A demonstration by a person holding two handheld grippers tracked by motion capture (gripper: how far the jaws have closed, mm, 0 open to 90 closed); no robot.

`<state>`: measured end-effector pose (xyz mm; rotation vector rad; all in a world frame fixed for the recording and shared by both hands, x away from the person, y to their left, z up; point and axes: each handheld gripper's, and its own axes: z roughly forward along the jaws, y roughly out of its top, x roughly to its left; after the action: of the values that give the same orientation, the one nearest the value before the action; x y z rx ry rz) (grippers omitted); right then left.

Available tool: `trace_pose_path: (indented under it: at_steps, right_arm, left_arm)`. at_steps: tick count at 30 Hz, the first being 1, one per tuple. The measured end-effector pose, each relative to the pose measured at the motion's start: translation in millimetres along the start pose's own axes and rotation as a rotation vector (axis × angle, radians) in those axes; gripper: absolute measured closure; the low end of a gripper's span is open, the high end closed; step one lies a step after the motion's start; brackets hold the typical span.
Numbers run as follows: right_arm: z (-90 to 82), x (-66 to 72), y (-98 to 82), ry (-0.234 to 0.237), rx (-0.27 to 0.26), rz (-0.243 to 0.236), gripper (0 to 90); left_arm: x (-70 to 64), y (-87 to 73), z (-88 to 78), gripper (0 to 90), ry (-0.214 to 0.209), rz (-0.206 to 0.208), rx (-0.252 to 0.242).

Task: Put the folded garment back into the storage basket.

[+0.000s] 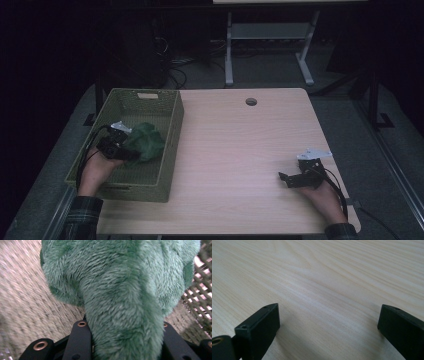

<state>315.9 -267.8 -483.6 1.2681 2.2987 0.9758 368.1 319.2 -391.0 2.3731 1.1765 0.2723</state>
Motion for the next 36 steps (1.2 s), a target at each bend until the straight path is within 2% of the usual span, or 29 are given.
trace_pose_path:
  at_steps: [2, 9, 15, 16, 19, 22, 27, 33, 36]
  right_arm:
    - [0.0, 0.1, 0.0, 0.000, 0.000, 0.001, 3.7]
    - [0.0, 0.1, 0.0, 0.000, 0.000, 0.001, 3.8]
    - [0.0, 0.0, 0.0, 0.000, 0.000, 0.000, 3.8]
    - [0.0, 0.0, 0.0, 0.000, 0.000, 0.000, 3.8]
    - [0.0, 0.0, 0.0, 0.000, 0.000, 0.000, 3.7]
    - [0.0, 0.0, 0.0, 0.000, 0.000, 0.000, 3.8]
    - [0.0, 0.0, 0.0, 0.000, 0.000, 0.000, 3.7]
    - [0.0, -0.1, 0.0, 0.000, 0.000, -0.001, 3.7]
    - [0.1, -0.1, 0.0, 0.000, -0.001, -0.001, 3.8]
  left_arm:
    - [0.8, -1.7, 7.6, 64.6, 0.015, 0.007, 0.030]
    - [1.3, -1.9, 11.8, 61.3, 0.012, 0.005, 0.039]
    - [2.1, -2.8, 15.9, 46.6, 0.008, 0.008, 0.049]
    - [2.4, -2.9, 16.5, 46.6, 0.009, 0.006, 0.053]
    - [3.3, -3.1, 18.0, 34.0, 0.015, 0.002, 0.056]
    - [2.9, -3.7, 17.6, 22.6, 0.020, 0.007, 0.045]
    - [2.5, -4.7, 13.1, 15.1, 0.034, 0.026, 0.021]
    - [3.7, -1.3, -0.9, 13.8, 0.039, 0.022, -0.023]
    - [3.2, 4.1, -11.2, 13.8, 0.029, 0.013, -0.065]
